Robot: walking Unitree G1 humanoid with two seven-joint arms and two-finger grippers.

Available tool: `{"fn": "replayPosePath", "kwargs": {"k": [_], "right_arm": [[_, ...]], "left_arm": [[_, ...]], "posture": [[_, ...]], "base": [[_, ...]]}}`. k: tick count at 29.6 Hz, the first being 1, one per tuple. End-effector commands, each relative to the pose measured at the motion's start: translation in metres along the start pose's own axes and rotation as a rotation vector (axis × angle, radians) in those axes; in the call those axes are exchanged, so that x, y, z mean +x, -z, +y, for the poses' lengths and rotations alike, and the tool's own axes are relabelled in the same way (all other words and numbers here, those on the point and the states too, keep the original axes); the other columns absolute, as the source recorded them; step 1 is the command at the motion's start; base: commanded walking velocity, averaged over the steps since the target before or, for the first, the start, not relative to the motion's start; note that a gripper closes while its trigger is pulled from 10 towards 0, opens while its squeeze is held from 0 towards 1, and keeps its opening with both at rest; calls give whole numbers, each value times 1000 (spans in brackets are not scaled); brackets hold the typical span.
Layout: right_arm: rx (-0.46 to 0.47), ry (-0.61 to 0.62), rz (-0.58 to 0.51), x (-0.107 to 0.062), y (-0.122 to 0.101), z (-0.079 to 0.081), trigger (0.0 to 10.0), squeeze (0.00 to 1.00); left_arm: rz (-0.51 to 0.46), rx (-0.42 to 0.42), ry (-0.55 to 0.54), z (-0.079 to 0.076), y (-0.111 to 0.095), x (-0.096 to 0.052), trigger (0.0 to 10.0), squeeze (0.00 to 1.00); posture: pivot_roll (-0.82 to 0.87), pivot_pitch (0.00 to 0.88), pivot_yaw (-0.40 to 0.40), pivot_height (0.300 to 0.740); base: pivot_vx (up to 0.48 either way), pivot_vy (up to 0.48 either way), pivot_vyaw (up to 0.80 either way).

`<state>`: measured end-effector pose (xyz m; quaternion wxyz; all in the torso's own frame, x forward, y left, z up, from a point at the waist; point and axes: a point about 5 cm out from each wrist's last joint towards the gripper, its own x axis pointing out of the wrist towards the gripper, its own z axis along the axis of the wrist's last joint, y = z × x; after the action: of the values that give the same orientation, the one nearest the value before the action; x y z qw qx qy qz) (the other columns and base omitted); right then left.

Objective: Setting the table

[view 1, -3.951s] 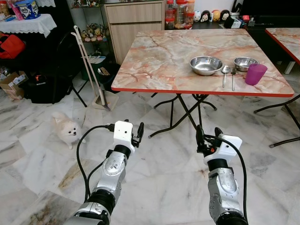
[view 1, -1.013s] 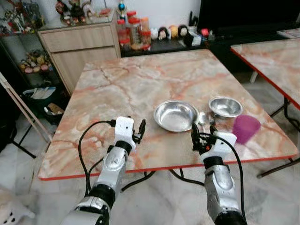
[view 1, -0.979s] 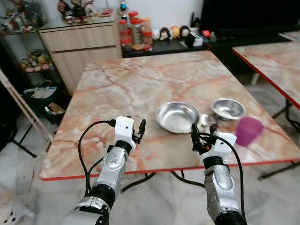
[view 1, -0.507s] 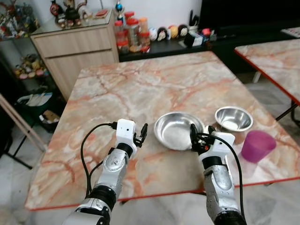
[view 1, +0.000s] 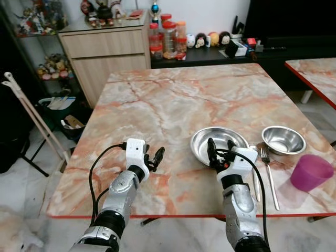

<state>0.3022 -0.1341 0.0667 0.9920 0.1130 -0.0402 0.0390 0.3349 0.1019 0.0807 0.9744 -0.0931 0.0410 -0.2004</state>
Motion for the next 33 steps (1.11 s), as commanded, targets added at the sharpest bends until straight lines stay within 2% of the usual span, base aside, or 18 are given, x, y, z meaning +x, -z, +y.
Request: {"fn": "replayPosePath", "kwargs": {"k": [1, 18, 24, 29, 33], "right_arm": [[5, 1, -8, 1, -2, 0, 10000, 0], [9, 9, -17, 1, -4, 0, 10000, 0], [9, 8, -25, 1, -5, 1, 10000, 0], [6, 8, -51, 1, -11, 0, 10000, 0], [5, -1, -71, 3, -16, 2, 10000, 0]], "left_arm": [[7, 8, 16, -1, -1, 0, 10000, 0], [-37, -29, 14, -5, -13, 2, 10000, 0], [-34, -65, 34, -8, -14, 3, 10000, 0], [-34, -153, 68, -8, -18, 2, 10000, 0], [-28, -164, 81, -7, -19, 2, 10000, 0]], "posture": [[-58, 0, 68, 740], [-61, 0, 73, 740], [-63, 0, 74, 740], [-64, 0, 74, 740], [-66, 0, 75, 740]], "base": [[0, 0, 0], [0, 0, 0], [0, 0, 0], [0, 0, 0], [0, 0, 0]]}}
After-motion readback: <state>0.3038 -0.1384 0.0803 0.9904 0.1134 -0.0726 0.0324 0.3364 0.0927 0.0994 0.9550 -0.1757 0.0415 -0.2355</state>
